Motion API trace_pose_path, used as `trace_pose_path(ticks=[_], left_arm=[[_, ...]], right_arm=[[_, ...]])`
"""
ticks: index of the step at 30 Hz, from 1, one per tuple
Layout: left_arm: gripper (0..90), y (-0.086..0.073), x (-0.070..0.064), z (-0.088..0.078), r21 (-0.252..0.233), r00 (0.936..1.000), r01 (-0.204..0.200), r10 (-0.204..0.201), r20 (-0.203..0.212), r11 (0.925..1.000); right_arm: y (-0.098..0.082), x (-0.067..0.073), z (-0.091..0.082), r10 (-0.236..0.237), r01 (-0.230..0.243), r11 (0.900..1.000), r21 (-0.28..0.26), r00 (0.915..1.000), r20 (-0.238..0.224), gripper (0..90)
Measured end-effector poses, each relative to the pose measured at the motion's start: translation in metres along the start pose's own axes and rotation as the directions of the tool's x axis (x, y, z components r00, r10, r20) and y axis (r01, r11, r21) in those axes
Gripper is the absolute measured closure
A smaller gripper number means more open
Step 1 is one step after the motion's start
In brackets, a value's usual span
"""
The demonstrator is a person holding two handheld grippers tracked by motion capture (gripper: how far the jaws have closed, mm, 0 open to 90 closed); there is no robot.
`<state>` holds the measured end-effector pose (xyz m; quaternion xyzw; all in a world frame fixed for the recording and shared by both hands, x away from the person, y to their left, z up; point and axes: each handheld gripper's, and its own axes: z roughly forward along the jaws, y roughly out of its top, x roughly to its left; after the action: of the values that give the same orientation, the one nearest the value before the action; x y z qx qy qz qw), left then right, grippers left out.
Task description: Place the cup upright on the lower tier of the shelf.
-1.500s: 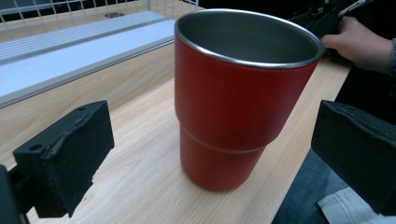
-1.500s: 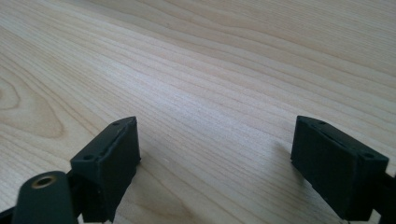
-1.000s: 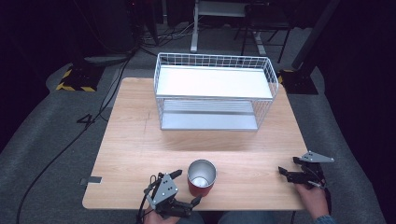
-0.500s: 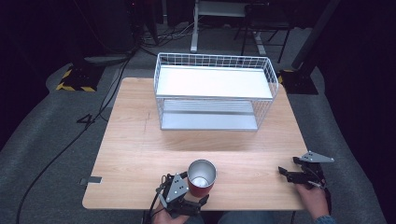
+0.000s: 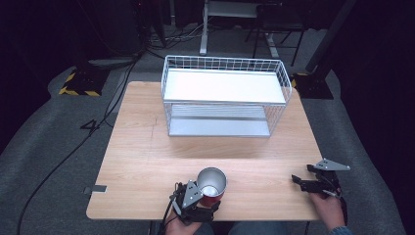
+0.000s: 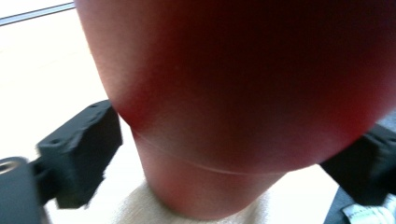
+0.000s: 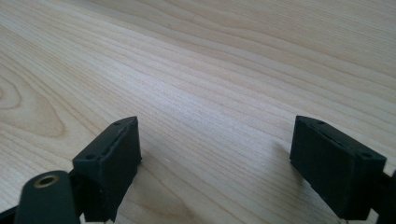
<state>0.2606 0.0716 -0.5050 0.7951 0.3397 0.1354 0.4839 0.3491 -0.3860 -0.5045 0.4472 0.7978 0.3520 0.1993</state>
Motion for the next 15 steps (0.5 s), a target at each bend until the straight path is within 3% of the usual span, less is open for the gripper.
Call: trace_pose_path(ticks=[3,8,15], left_arm=[[14.6,-0.0004,-0.0010,-0.0006,-0.005,0.9999,-0.015,0.015,-0.003,0.9999],[16.5,-0.0009,-0.0038,-0.0017,-0.014,0.9989,-0.035,0.034,-0.033,0.9993],[16.9,-0.0007,-0.0046,-0.0014,-0.012,0.9987,-0.037,0.037,-0.035,0.9992]], right_arm=[[0.0000,0.0000,0.0000,0.000,0.000,1.000,0.000,1.0000,0.000,16.5],[0.0000,0.0000,0.0000,0.000,0.000,1.000,0.000,1.0000,0.000,16.5],[0.0000,0.0001,0.0000,-0.001,0.001,1.000,0.000,1.0000,0.001,16.5]])
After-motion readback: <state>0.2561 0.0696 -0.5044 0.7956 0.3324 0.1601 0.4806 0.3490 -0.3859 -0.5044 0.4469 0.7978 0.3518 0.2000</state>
